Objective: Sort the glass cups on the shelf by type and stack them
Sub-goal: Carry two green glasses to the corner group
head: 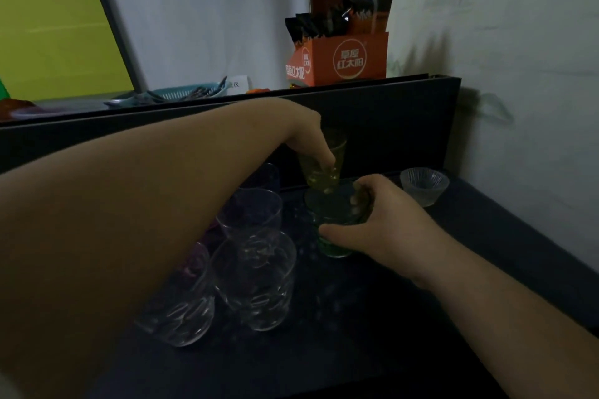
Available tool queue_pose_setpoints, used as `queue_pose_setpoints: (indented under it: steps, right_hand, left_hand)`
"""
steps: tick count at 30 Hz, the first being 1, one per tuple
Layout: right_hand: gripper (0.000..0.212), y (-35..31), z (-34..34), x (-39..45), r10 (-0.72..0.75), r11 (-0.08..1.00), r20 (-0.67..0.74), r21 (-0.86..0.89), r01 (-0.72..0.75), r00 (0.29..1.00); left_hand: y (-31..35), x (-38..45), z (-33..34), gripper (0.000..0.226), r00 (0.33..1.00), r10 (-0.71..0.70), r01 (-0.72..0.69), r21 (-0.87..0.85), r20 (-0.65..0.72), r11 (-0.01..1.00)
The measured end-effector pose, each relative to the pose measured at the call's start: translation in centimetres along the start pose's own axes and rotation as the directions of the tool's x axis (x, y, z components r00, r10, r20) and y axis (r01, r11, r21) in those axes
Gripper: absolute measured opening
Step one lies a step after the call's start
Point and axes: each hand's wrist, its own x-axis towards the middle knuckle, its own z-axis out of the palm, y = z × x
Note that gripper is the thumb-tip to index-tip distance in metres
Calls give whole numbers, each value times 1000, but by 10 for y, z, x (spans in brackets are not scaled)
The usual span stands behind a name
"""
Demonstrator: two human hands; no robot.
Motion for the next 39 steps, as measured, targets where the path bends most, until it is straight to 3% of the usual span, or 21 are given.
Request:
queue_pose_setpoints:
  steps: [7,13,17,19,21,23,27,31,34,39]
  right_hand:
    - [52,3,8,2,-53,999,23,5,53,998]
    - [48,4,8,1,-74,997,52,15,73,996]
    - [53,5,-1,-6,-79,996,66,55,75,995]
    - [63,9,-9,-11,-72,996,50,62,69,996]
    - [88,13,-16,-15,-77,995,-17,67,78,997]
    - [87,15,-19,-19,-111,985,-109,117,124,988]
    - [74,14,-19,-26,-174,950,-291,202,238,941]
    - [62,-5,-4,-47,-245,930,-365,173,324,898]
    - [54,-26,21,-62,-332,899,-345,168,405,878]
    - [54,-75,70,-80,-450,853,-296,138,504,843]
  left_hand:
    - [4,15,15,86,990,-2,-26,200,141,979]
    - [4,16,22,103,995,14,-38,235,102,971]
    - [2,6,19,98,993,11,-34,203,116,979]
    - [-2,-3,14,97,996,-6,-5,125,86,992]
    - [-8,-19,8,94,1000,-22,22,60,6,998]
    - [-14,-41,1,87,993,-30,30,2,-117,1000]
    - [-29,-107,-2,66,924,-62,-29,-230,-378,973]
    - [-51,-187,27,56,771,-194,-210,-529,-607,822]
    - [-70,-232,69,63,696,-272,-291,-608,-664,739]
    - [-112,-274,116,84,633,-353,-240,-608,-689,757]
